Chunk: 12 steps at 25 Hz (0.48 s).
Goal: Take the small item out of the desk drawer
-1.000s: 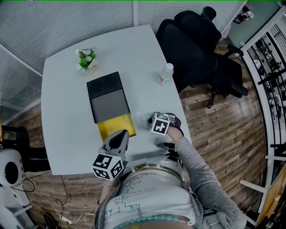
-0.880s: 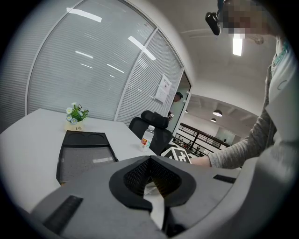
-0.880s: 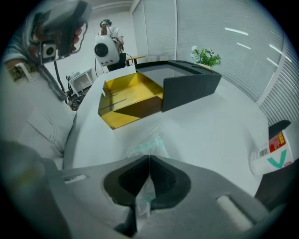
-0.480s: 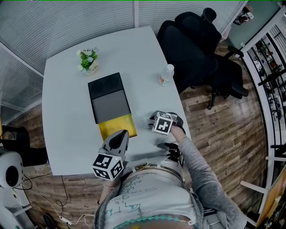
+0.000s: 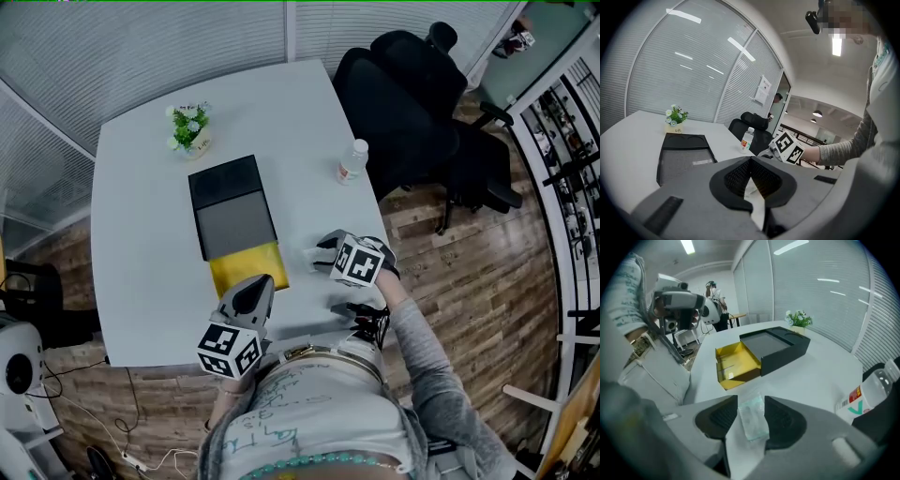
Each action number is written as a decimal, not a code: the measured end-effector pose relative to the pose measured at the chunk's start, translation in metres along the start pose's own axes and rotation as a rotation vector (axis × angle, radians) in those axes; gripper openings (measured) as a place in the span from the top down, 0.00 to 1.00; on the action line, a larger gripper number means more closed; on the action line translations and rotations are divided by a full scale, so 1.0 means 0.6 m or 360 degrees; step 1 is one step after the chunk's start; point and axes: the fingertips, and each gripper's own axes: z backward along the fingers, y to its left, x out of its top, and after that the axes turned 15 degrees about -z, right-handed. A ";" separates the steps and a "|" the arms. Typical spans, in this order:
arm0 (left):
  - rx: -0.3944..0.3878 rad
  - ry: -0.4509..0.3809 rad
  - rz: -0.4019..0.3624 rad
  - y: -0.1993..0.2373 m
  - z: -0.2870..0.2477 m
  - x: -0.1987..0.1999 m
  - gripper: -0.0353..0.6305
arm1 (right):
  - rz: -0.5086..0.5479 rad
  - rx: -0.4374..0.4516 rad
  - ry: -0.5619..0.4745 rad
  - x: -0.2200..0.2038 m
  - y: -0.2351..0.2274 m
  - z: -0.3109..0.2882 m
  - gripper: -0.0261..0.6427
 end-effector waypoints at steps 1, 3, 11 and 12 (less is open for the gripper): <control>-0.0001 -0.0002 -0.0001 -0.001 0.000 0.001 0.95 | 0.0013 0.0015 -0.0018 0.004 0.009 0.008 0.71; -0.0004 -0.0008 0.0002 -0.003 -0.001 0.003 0.95 | 0.0059 0.0029 -0.0036 0.011 0.024 0.025 0.70; -0.0022 -0.0077 -0.0038 -0.011 -0.006 0.024 0.95 | 0.0299 -0.0094 -0.0226 0.051 0.065 0.092 0.73; -0.0024 -0.0096 -0.0050 -0.012 -0.006 0.030 0.95 | 0.0324 -0.0110 -0.0263 0.061 0.071 0.101 0.77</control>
